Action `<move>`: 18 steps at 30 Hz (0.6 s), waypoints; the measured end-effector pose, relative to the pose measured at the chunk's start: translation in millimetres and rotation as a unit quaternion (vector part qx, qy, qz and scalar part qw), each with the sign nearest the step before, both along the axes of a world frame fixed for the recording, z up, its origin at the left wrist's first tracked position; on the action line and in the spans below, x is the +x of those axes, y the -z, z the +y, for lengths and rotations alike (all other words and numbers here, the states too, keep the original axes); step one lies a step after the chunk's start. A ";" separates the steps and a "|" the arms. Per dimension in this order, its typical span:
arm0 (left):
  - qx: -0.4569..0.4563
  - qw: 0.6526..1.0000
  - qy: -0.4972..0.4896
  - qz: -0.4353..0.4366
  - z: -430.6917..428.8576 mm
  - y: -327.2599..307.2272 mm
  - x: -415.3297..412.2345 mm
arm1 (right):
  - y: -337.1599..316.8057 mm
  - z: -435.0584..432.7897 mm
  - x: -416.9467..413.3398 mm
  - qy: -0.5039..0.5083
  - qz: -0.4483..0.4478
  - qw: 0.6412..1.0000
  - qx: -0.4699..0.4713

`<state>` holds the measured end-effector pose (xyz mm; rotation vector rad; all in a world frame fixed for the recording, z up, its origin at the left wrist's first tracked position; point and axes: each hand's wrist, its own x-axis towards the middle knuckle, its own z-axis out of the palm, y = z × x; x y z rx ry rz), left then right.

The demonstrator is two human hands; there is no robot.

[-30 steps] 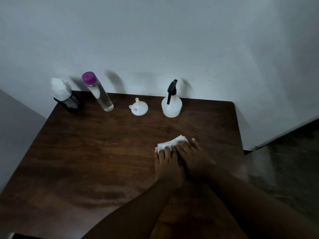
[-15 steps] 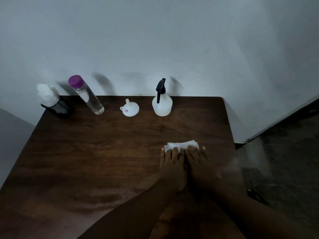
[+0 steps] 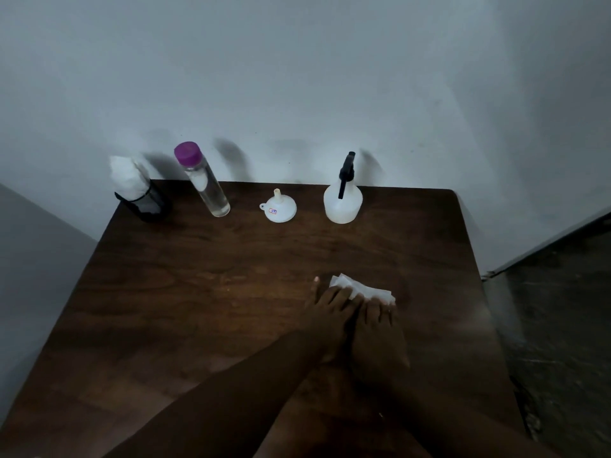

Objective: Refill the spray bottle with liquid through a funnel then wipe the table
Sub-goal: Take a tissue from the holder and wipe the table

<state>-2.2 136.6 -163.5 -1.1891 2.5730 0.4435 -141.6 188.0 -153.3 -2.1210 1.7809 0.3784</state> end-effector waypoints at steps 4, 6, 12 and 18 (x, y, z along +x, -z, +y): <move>-0.009 1.000 0.004 -0.007 -3.4 2.3 31.3 | -8.5 -2.9 33.5 -0.020 0.014 1.000 -0.001; -0.001 1.000 0.003 -0.014 -5.7 2.0 48.3 | -10.8 -3.4 51.0 -0.033 0.018 0.999 -0.015; -0.012 1.000 0.010 -0.013 -14.7 -0.2 99.8 | -10.8 -9.2 98.8 -0.042 0.002 0.999 -0.033; -0.039 0.999 -0.002 0.023 -19.6 13.1 150.8 | -8.2 -23.6 144.2 -0.088 0.061 0.994 -0.001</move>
